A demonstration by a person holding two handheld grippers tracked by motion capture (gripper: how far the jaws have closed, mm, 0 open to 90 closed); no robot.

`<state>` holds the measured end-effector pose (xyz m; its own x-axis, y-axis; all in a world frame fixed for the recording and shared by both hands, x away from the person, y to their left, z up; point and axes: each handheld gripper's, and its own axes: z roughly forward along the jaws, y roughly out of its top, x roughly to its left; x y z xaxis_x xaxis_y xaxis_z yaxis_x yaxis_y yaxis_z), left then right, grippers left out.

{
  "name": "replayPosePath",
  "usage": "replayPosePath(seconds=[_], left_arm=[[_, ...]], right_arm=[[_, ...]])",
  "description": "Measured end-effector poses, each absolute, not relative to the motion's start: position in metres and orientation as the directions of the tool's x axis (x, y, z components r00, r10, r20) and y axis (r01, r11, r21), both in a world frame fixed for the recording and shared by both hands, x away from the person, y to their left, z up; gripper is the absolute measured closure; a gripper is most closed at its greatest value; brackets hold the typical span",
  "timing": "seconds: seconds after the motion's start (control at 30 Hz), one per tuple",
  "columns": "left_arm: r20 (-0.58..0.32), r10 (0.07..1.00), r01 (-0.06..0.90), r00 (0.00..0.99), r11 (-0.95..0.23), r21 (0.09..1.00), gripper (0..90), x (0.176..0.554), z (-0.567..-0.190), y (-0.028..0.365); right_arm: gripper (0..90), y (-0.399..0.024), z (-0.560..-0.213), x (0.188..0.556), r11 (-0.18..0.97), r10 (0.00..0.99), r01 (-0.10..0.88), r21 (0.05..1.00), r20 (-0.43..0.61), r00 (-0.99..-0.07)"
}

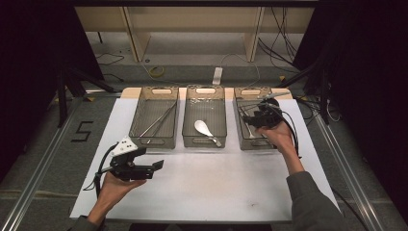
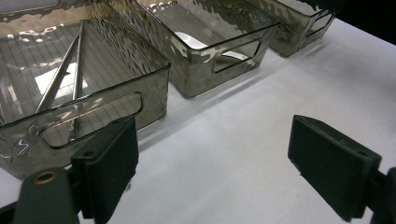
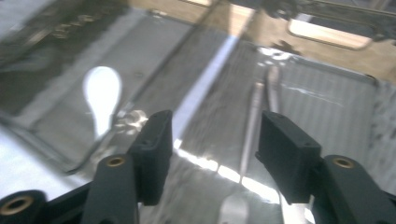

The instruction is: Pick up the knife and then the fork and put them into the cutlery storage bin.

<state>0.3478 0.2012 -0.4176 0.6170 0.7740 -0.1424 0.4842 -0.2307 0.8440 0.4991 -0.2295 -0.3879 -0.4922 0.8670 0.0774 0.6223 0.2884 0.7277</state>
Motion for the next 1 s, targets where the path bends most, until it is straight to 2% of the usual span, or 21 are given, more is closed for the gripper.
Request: replayPosePath(seconds=[0.17, 0.53, 1.0], left_arm=[[-0.154, 0.77, 0.488, 0.62, -0.223, 0.844, 15.9, 0.348, -0.417, 0.201], [-0.188, 0.751, 0.493, 0.633, -0.204, 0.846, 15.8, 0.348, -0.416, 0.202], [-0.189, 0.742, 0.489, 0.643, -0.208, 0.847, 15.8, 0.347, -0.416, 0.201]], right_arm=[[36.1, -0.222, -0.385, 0.48, 0.274, 0.836, 0.59, 0.759, 0.115, -0.537], [26.3, -0.208, -0.39, 0.437, 0.283, 0.783, 0.516, 0.808, 0.116, -0.612], [24.4, -0.206, -0.401, 0.394, 0.247, 0.738, 0.446, 0.86, 0.131, -0.662]])
